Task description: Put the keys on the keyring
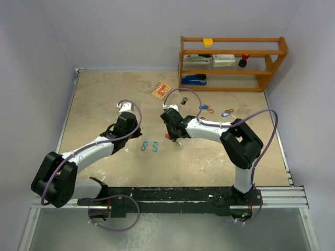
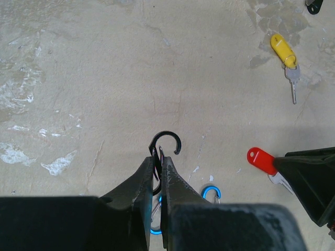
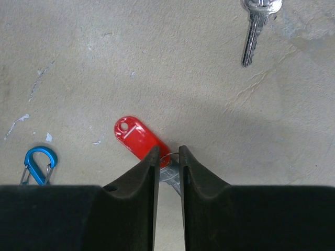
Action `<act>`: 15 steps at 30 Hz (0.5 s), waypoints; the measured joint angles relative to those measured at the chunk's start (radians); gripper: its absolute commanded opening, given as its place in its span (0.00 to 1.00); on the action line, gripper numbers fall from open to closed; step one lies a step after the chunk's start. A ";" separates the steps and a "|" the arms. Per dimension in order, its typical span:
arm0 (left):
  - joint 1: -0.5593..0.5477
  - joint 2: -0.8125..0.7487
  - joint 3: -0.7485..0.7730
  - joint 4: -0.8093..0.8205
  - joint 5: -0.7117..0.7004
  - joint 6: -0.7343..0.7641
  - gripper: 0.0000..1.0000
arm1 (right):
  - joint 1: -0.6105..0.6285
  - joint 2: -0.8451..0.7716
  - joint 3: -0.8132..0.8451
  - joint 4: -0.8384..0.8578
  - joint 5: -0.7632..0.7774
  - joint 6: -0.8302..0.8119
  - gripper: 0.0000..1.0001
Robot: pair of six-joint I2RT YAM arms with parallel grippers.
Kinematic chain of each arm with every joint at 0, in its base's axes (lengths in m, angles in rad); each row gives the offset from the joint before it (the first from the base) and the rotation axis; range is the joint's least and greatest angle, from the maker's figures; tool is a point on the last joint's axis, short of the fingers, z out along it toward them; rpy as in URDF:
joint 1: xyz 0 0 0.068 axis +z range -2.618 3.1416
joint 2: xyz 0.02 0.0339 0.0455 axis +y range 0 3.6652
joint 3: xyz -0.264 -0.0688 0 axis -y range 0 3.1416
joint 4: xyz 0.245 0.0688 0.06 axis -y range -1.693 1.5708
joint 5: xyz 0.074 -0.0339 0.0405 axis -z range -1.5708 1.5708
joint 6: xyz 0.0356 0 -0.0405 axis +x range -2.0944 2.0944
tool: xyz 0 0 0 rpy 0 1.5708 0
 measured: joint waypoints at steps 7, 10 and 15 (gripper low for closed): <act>0.000 0.000 -0.005 0.003 0.000 0.000 0.00 | 0.000 0.000 0.000 -0.007 0.000 0.001 0.09; 0.000 0.001 -0.006 0.004 0.002 0.000 0.00 | 0.000 0.000 0.000 -0.008 0.000 0.000 0.07; 0.000 0.003 -0.006 0.005 0.003 0.000 0.00 | 0.001 0.000 0.001 -0.010 0.002 -0.001 0.03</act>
